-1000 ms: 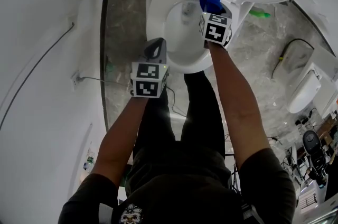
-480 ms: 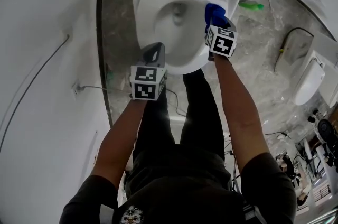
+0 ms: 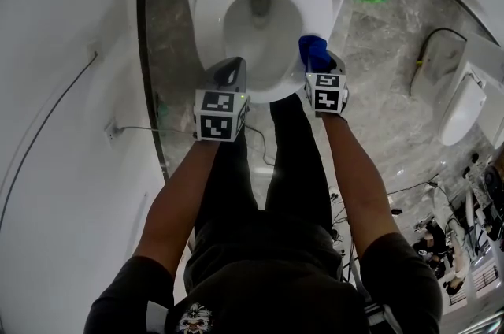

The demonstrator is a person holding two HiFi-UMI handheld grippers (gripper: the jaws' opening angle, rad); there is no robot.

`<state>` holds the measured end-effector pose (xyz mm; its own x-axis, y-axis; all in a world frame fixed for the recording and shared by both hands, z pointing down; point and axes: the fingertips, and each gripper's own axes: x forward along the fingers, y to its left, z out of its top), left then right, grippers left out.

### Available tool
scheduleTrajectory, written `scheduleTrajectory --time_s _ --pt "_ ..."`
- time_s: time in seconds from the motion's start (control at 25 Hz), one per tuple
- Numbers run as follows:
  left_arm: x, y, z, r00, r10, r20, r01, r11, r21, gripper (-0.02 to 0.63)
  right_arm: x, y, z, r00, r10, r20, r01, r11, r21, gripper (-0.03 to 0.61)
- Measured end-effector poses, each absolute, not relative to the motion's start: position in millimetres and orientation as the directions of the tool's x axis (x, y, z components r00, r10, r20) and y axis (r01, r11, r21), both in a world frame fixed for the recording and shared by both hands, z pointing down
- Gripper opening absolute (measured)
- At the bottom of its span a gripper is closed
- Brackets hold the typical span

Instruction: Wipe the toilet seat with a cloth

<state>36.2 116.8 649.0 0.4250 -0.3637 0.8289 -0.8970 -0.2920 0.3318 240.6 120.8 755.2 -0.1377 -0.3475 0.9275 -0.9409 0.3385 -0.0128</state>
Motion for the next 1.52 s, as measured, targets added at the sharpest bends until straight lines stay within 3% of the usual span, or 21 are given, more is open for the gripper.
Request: scheduleTrajectory --time_s 0.4,0.76,1.0,1.52 --pt "26 122 654 0.452 -0.368 0.812 -0.884 -0.304 0.355 0.011 212 194 757 -0.171 -0.225 0.959 -0.825 0.564 -0.015 0.103" --pt "3 138 658 0.454 -0.376 0.808 -0.887 -0.279 0.369 0.011 168 248 757 -0.226 -0.120 0.967 -0.764 0.637 -0.099 0.104" --pt "-32 161 660 0.444 -0.376 0.813 -0.894 -0.241 0.377 0.011 125 278 758 -0.257 -0.075 0.964 -0.783 0.601 -0.162 0.104" --pt "-106 193 655 0.411 -0.399 0.819 -0.911 -0.153 0.383 0.011 12 234 765 -0.340 -0.099 0.935 -0.721 0.666 -0.192 0.106"
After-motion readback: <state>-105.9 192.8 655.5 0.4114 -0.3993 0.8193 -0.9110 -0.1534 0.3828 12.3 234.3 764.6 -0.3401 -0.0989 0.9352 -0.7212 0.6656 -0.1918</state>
